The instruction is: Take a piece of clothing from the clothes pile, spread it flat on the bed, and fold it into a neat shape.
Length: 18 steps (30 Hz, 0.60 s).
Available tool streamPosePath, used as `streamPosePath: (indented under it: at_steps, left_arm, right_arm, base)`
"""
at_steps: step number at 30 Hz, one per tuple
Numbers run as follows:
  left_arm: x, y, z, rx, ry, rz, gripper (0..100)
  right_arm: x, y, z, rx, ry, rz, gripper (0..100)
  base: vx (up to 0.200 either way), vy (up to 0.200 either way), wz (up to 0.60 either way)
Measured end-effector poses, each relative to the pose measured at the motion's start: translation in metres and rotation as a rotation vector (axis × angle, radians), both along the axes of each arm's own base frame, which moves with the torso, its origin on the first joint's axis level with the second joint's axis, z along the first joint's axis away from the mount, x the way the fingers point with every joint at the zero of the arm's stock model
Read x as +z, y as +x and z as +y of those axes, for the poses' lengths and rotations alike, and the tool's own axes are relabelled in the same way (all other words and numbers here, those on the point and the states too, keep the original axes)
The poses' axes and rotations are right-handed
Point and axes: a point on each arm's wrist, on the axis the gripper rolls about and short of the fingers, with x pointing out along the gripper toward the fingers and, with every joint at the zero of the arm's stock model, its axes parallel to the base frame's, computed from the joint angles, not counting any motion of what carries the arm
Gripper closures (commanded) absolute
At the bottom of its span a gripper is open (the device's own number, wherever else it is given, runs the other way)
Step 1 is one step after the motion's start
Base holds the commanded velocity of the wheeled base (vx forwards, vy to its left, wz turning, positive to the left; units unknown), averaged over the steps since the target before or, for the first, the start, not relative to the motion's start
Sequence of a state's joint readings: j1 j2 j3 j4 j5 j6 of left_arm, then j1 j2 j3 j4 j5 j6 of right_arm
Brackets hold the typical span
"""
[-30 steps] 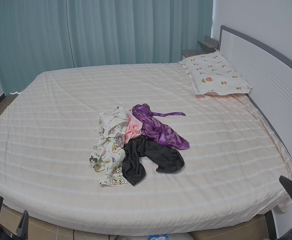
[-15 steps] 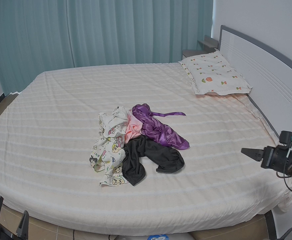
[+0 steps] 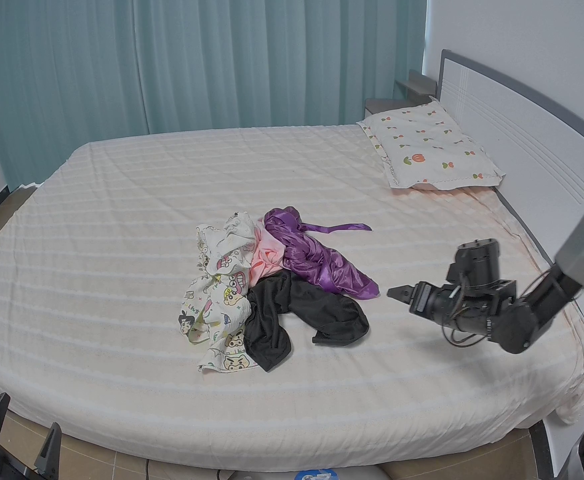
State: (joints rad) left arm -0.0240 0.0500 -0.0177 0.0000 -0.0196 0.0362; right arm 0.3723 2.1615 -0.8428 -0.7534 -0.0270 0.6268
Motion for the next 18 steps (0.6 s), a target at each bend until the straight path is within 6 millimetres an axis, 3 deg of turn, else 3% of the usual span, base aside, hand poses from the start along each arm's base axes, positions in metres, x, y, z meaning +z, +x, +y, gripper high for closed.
streamPosePath:
  at_steps: [5, 8, 18]
  left_arm:
    - [0.000, 0.000, 0.000, 0.006, 0.001, -0.003, 0]
    - [0.000, -0.001, 0.000, 0.011, -0.002, -0.012, 0]
    - [-0.001, -0.002, 0.000, 0.021, -0.014, -0.024, 0]
  right_arm:
    - [-0.036, 0.034, 0.035, 0.000, 0.030, -0.006, 0]
    - [-0.053, 0.043, 0.048, 0.005, 0.026, 0.016, 0]
    - [-0.089, 0.057, 0.076, 0.032, 0.011, 0.068, 0]
  base:
    - [0.000, 0.000, 0.00]
    - [0.000, 0.000, 0.00]
    - [0.000, 0.000, 0.00]
